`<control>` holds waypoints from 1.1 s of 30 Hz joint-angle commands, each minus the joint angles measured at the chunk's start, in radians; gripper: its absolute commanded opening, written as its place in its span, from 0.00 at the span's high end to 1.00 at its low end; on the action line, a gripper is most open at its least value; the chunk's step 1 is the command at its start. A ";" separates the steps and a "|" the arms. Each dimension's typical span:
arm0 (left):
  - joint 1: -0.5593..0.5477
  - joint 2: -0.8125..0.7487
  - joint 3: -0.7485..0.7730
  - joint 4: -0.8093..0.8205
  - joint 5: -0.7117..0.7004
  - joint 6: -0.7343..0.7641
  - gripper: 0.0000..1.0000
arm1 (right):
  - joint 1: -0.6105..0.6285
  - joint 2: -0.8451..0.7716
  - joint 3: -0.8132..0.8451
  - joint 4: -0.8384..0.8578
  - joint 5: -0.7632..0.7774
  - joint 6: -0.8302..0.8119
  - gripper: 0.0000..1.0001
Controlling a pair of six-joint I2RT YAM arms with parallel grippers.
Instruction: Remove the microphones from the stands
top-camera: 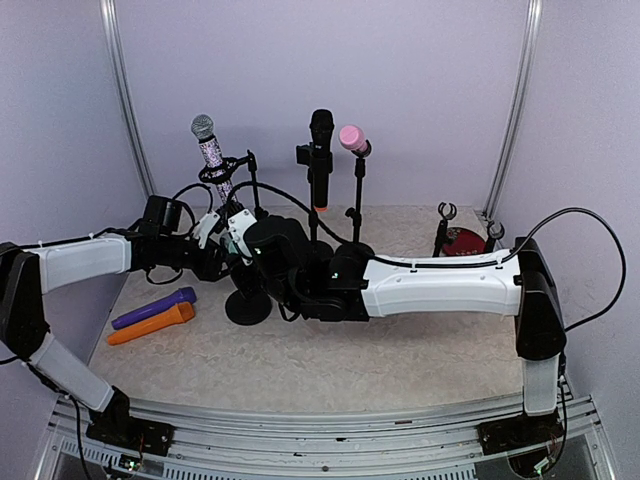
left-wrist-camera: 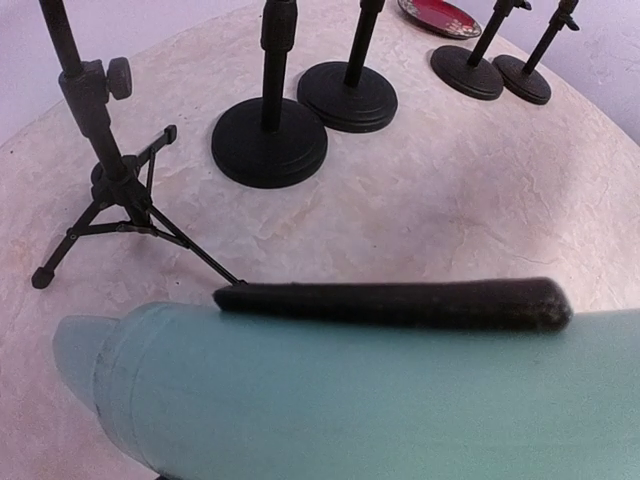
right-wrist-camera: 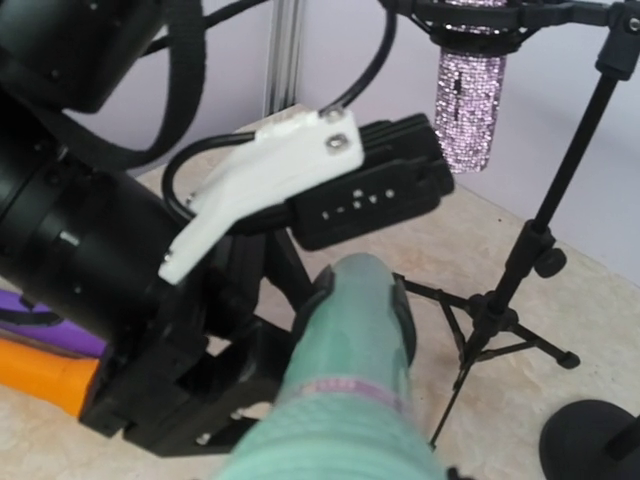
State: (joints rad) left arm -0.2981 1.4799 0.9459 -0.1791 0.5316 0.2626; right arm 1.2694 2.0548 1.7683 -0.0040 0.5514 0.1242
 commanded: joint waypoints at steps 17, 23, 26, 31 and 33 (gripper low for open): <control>-0.009 0.056 -0.013 0.139 -0.186 -0.036 1.00 | 0.063 -0.232 -0.210 0.121 0.038 0.095 1.00; 0.003 0.074 -0.021 0.135 -0.191 -0.031 1.00 | 0.119 -0.306 -0.255 0.070 0.110 0.100 1.00; 0.003 0.077 -0.024 0.137 -0.191 -0.015 1.00 | 0.153 -0.331 -0.259 0.047 0.158 0.081 1.00; 0.001 0.076 -0.025 0.138 -0.207 -0.013 1.00 | 0.193 -0.377 -0.284 0.003 0.205 0.096 1.00; 0.001 0.076 -0.031 0.142 -0.209 -0.015 1.00 | 0.200 -0.396 -0.299 -0.016 0.206 0.118 1.00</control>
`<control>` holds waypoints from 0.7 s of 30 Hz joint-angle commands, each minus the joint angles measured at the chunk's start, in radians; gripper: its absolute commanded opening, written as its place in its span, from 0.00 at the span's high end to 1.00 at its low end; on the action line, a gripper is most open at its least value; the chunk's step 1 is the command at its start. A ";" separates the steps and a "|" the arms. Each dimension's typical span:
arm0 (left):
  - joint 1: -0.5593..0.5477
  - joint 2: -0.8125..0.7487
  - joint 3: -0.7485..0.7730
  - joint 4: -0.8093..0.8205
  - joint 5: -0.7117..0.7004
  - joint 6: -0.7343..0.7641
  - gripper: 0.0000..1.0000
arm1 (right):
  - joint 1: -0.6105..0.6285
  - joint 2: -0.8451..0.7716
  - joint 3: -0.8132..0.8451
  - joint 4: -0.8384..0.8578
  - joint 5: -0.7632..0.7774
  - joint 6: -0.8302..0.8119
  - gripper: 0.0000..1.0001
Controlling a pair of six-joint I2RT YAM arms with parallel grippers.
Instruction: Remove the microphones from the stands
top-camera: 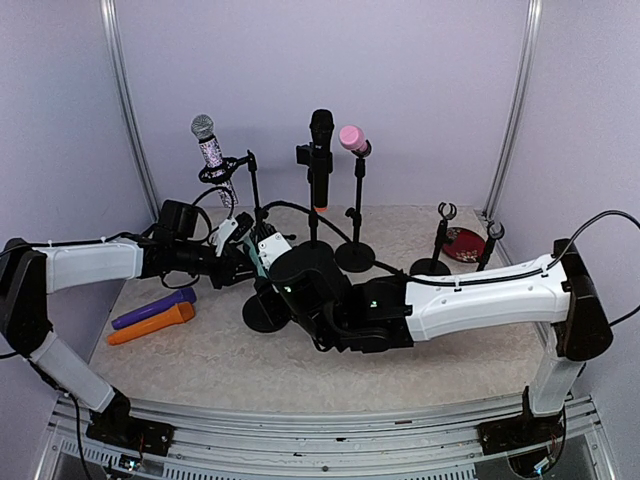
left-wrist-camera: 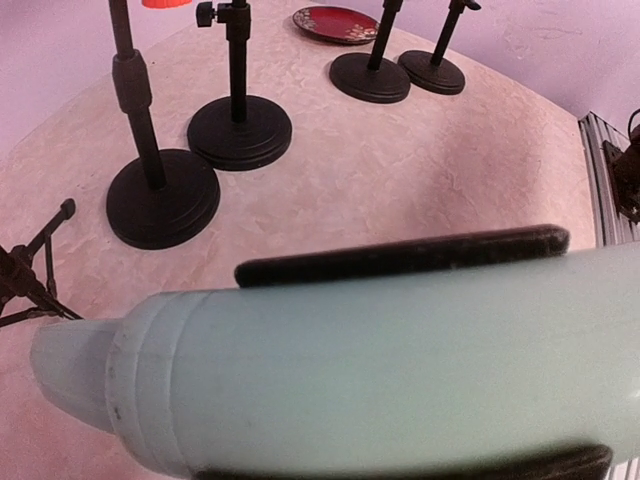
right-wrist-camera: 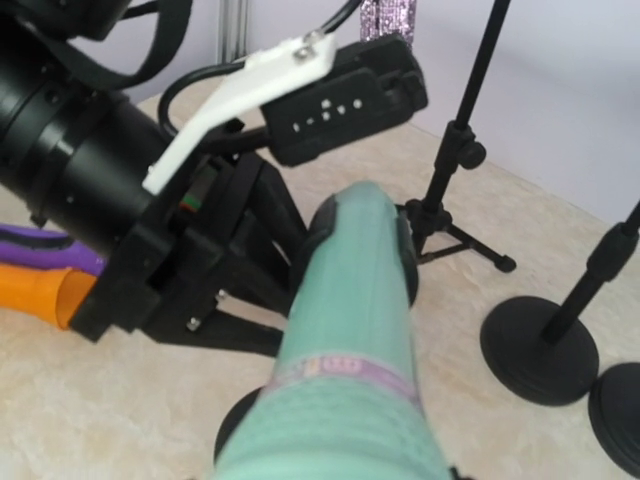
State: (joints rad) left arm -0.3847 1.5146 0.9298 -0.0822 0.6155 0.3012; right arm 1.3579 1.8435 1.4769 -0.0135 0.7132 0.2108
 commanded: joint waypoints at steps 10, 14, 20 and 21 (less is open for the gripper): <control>0.075 0.039 -0.025 0.053 -0.316 -0.042 1.00 | 0.168 -0.230 -0.028 -0.032 0.097 0.022 1.00; 0.067 0.032 -0.021 0.045 -0.288 -0.019 1.00 | 0.190 -0.228 0.001 -0.076 0.138 -0.010 1.00; 0.048 0.016 0.015 -0.017 -0.179 0.054 0.80 | 0.189 -0.257 -0.006 -0.215 0.141 0.107 1.00; 0.046 0.010 0.025 -0.031 -0.172 0.063 0.70 | 0.188 -0.260 -0.015 -0.234 0.136 0.133 1.00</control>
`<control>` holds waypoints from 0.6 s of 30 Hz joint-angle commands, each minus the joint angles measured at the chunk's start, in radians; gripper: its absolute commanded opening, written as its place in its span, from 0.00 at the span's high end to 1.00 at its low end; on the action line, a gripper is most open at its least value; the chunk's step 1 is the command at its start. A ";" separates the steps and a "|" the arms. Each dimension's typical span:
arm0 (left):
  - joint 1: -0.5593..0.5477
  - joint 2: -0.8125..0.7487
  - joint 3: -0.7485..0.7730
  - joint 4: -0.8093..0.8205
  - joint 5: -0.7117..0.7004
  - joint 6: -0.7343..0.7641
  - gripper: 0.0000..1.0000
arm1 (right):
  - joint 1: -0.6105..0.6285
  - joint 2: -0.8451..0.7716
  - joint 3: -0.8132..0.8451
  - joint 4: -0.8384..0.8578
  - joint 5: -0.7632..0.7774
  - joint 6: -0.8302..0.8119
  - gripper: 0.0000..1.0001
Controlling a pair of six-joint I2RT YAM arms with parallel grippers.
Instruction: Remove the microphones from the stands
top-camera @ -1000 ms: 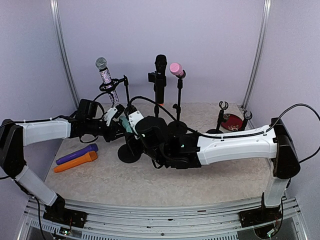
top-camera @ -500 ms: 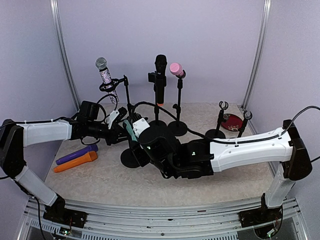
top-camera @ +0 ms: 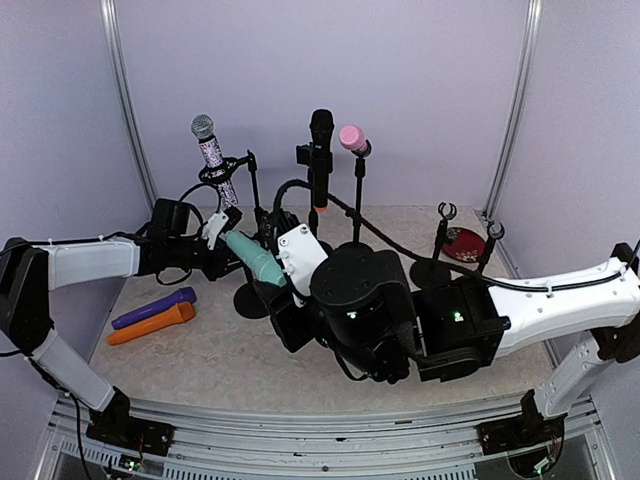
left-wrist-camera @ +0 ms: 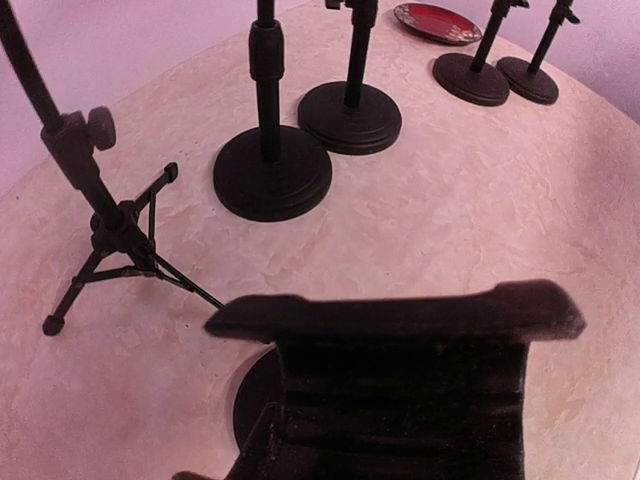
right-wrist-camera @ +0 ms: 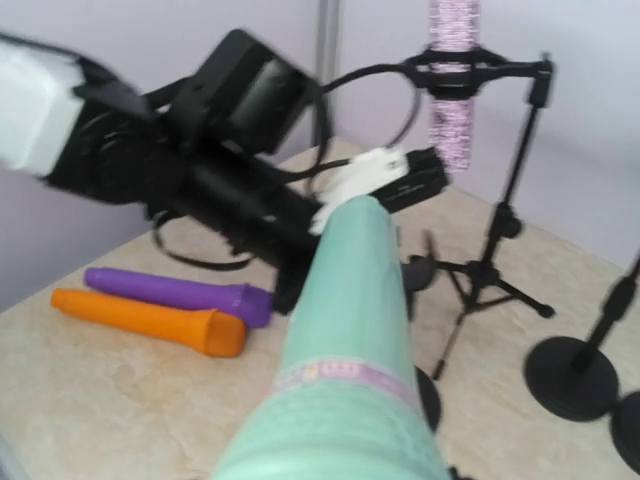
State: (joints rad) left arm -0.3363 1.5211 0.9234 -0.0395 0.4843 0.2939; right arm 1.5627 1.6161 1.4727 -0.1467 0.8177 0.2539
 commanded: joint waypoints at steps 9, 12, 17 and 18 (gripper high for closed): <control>0.066 -0.165 0.112 -0.371 0.115 0.325 0.01 | -0.121 -0.038 -0.060 -0.168 -0.255 0.198 1.00; 0.092 -0.241 0.116 -0.562 0.187 0.517 0.01 | -0.182 -0.028 -0.092 -0.124 -0.418 0.198 1.00; 0.091 -0.353 0.073 -0.772 0.226 0.710 0.01 | -0.270 0.039 -0.089 -0.010 -0.693 0.186 1.00; 0.089 -0.372 0.062 -0.792 0.226 0.732 0.01 | -0.284 0.061 -0.078 0.013 -0.735 0.184 1.00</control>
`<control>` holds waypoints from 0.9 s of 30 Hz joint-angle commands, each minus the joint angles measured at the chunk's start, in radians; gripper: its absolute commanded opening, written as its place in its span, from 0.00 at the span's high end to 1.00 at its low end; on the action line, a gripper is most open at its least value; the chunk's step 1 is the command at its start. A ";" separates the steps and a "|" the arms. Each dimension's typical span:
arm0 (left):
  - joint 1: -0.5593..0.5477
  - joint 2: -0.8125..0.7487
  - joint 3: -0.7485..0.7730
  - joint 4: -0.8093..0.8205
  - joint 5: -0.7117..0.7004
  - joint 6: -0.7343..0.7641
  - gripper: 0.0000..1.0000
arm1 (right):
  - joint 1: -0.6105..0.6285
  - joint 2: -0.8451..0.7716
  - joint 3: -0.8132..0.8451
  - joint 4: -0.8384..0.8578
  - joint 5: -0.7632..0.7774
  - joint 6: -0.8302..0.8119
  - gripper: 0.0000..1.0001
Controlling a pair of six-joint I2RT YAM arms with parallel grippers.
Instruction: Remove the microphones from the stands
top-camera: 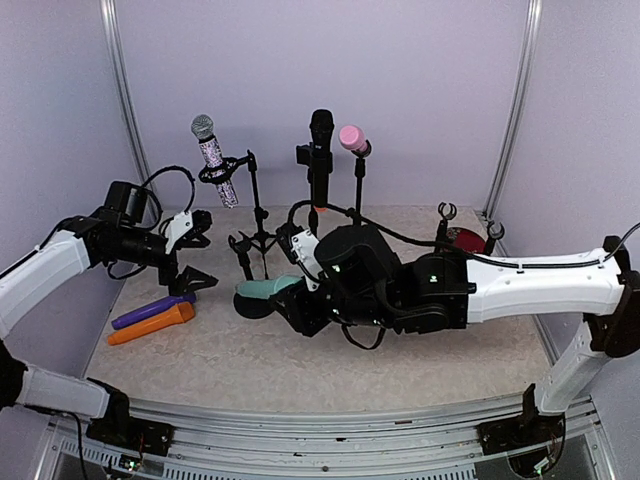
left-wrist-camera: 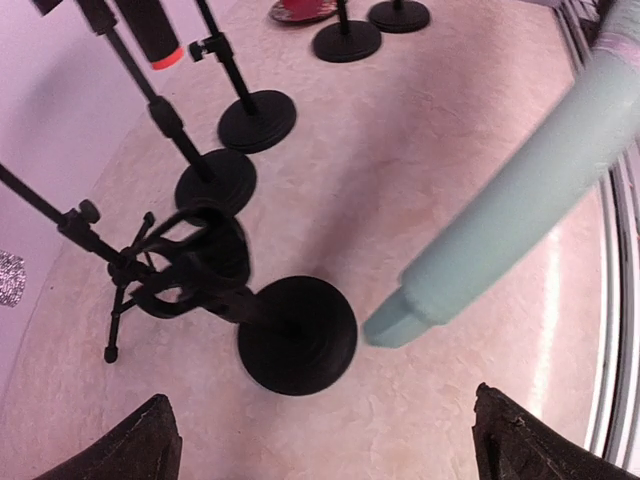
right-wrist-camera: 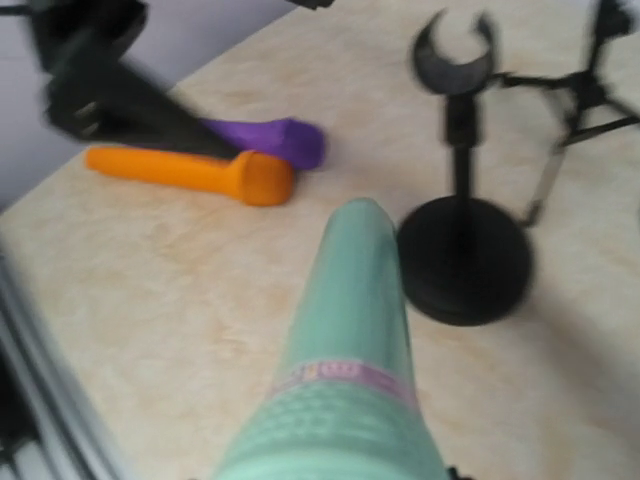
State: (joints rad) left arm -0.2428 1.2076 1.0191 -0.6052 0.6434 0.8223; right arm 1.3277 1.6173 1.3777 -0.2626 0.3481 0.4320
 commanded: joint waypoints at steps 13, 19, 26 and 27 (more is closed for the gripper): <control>-0.004 -0.080 -0.101 -0.333 0.048 0.285 0.21 | -0.114 0.365 0.292 0.222 -0.521 0.002 1.00; 0.043 -0.080 -0.118 -0.318 0.061 0.284 0.41 | -0.125 0.433 0.356 0.239 -0.581 0.015 1.00; 0.081 -0.074 -0.139 -0.302 -0.001 0.305 0.82 | -0.142 0.422 0.328 0.232 -0.571 0.020 0.46; 0.091 -0.074 -0.148 -0.302 -0.023 0.309 0.84 | -0.148 0.404 0.306 0.238 -0.554 0.021 0.32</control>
State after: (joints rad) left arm -0.1974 1.1278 0.8883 -0.9157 0.7078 1.1549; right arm 1.1858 2.0548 1.7203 -0.0315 -0.2298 0.4458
